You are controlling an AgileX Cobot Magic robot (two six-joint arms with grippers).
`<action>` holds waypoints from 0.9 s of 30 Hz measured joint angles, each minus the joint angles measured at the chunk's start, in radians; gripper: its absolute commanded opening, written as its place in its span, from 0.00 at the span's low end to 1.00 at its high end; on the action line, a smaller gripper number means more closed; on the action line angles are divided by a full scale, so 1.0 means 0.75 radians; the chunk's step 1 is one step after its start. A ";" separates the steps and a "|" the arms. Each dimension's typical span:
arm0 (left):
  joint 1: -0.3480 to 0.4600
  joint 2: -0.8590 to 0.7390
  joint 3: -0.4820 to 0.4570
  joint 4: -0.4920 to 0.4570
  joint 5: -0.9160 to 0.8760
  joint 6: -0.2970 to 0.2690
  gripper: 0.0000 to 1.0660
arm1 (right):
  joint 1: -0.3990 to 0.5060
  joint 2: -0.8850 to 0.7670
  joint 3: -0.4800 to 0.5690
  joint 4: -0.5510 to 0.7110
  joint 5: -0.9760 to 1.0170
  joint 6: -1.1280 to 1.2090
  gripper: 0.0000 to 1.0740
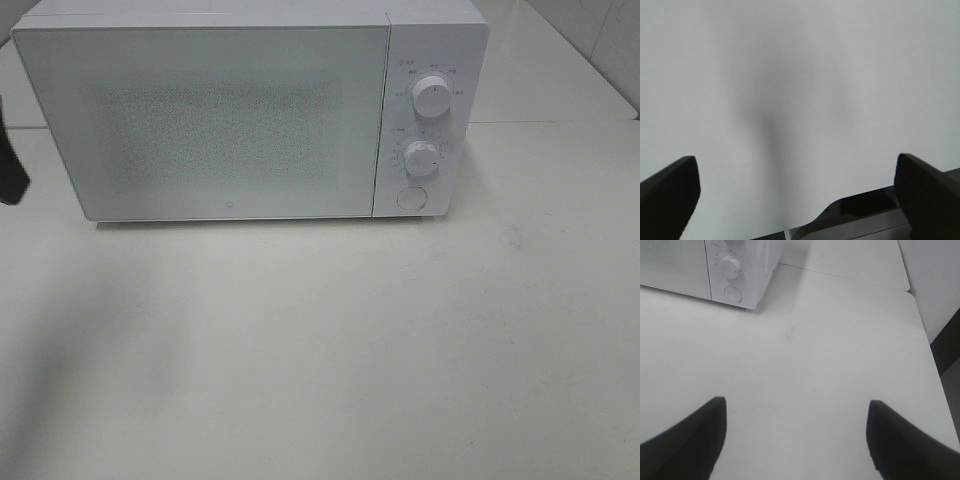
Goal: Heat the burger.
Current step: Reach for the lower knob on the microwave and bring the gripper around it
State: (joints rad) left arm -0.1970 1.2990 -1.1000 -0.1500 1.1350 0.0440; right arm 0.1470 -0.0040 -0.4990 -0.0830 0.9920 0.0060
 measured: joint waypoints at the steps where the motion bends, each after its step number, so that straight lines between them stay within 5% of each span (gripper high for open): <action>1: 0.047 -0.021 0.007 -0.011 0.008 0.020 0.92 | 0.000 0.000 0.000 0.000 0.000 0.000 0.70; 10: 0.381 -0.279 0.316 -0.056 0.019 0.107 0.92 | 0.000 0.000 0.000 0.000 0.000 0.000 0.70; 27: 0.397 -0.796 0.696 0.005 0.004 0.112 0.92 | 0.000 0.000 0.000 0.000 0.000 0.000 0.70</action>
State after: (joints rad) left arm 0.1010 0.7020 -0.5780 -0.1460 1.1380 0.1280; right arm 0.1470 -0.0040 -0.4990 -0.0830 0.9920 0.0060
